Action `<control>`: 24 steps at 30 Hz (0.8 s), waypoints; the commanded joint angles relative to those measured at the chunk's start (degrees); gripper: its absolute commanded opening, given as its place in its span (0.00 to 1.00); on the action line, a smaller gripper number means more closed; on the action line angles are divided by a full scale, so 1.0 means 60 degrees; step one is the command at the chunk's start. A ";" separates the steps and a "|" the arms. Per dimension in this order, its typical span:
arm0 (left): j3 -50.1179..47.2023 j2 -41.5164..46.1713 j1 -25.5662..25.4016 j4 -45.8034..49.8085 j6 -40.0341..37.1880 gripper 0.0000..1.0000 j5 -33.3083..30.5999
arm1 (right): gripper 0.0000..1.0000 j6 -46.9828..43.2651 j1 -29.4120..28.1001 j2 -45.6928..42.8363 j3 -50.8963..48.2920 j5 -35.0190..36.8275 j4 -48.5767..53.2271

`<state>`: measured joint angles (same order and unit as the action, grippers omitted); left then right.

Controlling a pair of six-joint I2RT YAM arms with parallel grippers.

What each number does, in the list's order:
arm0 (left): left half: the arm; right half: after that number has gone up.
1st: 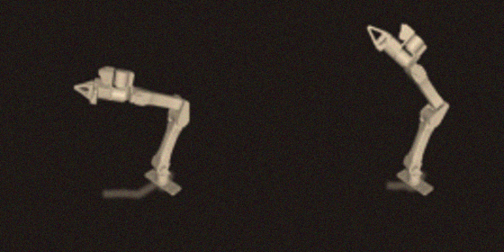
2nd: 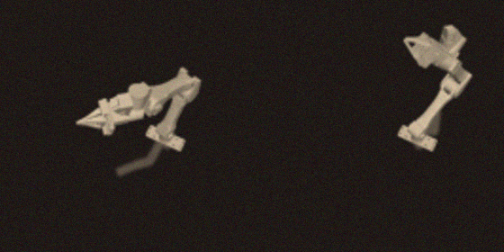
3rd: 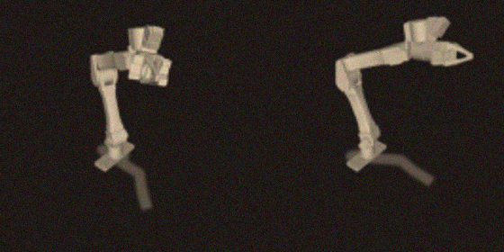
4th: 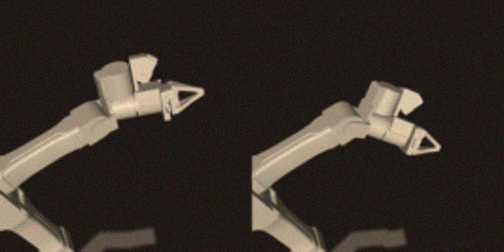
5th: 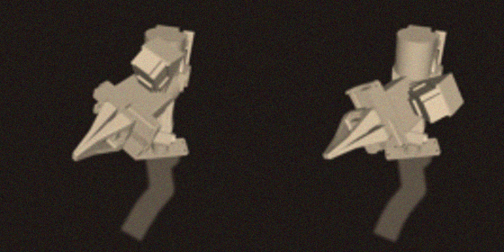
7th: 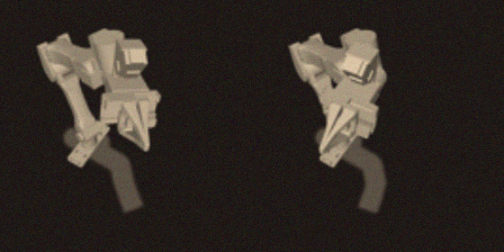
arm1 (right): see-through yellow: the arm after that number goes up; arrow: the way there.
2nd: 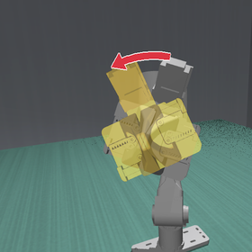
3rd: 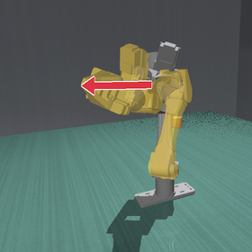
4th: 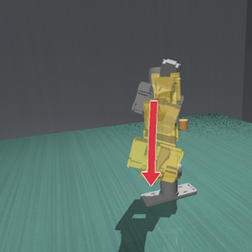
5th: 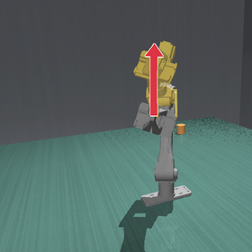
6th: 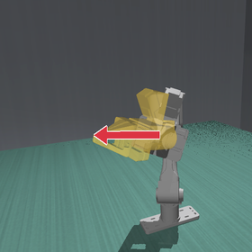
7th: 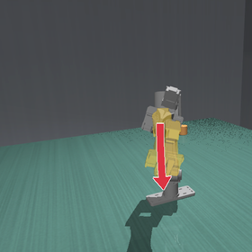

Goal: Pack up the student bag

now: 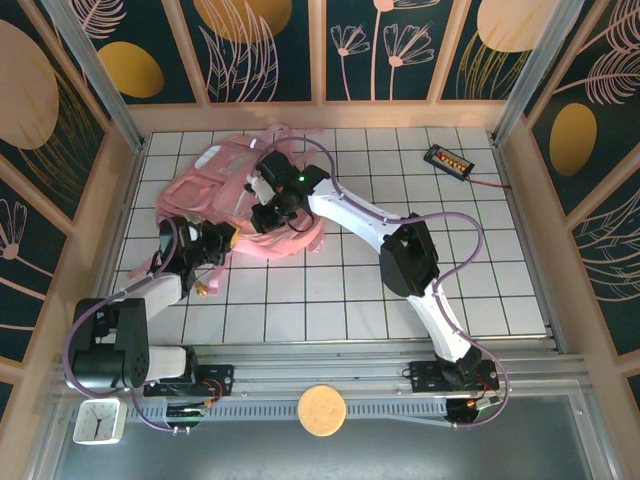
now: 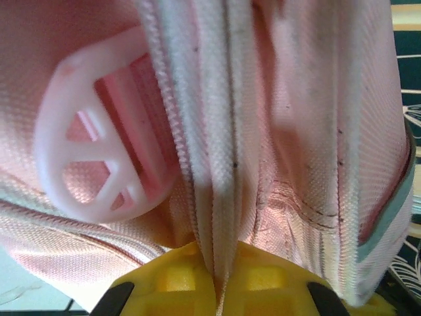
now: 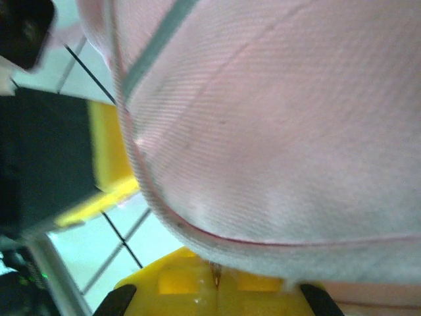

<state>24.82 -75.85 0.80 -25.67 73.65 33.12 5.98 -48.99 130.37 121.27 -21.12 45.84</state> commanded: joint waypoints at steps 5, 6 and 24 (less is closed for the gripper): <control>0.0481 0.0328 0.1251 0.1012 -0.1456 0.00 -0.0783 | 0.00 -0.1398 0.1445 -0.1686 -0.1326 0.0847 0.2175; 0.0493 0.0310 0.1286 0.1012 -0.1466 0.00 -0.0755 | 0.00 -0.1431 0.1538 -0.1652 -0.1169 0.0837 0.2177; 0.0800 0.1147 0.2086 0.1860 -0.2112 0.99 0.0794 | 0.99 -0.1768 0.0198 -0.1824 -0.1996 -0.1590 -0.1567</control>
<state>27.88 -72.25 12.84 -13.85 61.08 36.16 -3.14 -44.73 122.02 111.26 -25.10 44.03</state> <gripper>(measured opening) 0.632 0.881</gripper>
